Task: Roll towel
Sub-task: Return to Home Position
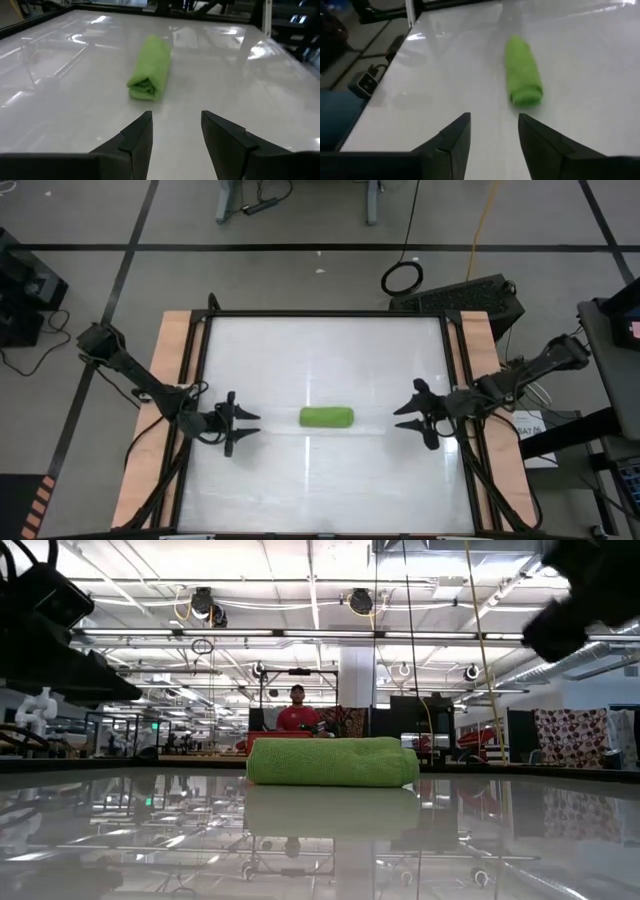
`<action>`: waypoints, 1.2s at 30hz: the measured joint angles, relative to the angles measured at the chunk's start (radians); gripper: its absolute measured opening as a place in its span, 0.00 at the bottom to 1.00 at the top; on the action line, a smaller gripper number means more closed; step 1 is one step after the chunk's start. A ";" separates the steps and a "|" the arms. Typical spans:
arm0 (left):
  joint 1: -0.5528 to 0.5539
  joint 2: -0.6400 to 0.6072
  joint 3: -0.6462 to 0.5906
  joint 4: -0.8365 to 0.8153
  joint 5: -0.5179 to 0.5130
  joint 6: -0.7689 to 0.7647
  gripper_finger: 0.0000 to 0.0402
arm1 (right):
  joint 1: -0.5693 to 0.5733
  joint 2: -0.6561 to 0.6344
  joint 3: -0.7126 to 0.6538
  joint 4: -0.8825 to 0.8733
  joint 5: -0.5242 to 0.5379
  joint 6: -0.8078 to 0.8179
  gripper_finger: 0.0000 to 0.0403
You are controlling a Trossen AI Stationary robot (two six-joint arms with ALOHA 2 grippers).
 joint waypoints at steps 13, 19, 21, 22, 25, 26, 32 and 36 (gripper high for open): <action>0.000 0.000 -0.001 -0.079 -0.005 0.002 0.43 | 0.061 -0.192 -0.393 0.325 -0.036 0.020 0.37; 0.000 0.001 -0.001 -0.111 0.004 0.003 0.43 | 0.063 -0.193 -0.390 0.301 -0.113 -0.098 0.37; 0.000 0.001 -0.001 -0.111 0.004 0.003 0.43 | 0.063 -0.193 -0.390 0.301 -0.113 -0.126 0.37; 0.000 0.001 -0.001 -0.111 0.005 0.003 0.43 | 0.063 -0.193 -0.390 0.302 -0.113 -0.135 0.37; 0.000 0.001 -0.001 -0.110 0.005 0.003 0.43 | 0.063 -0.193 -0.390 0.329 -0.109 -0.112 0.37; 0.000 0.001 -0.001 -0.110 0.005 0.003 0.43 | 0.063 -0.193 -0.390 0.344 -0.109 -0.097 0.37; 0.000 0.001 -0.002 -0.110 0.010 0.004 0.43 | 0.063 -0.193 -0.389 0.379 -0.108 -0.045 0.37; 0.000 0.001 -0.002 -0.110 0.010 0.004 0.43 | 0.063 -0.193 -0.389 0.376 -0.108 -0.050 0.37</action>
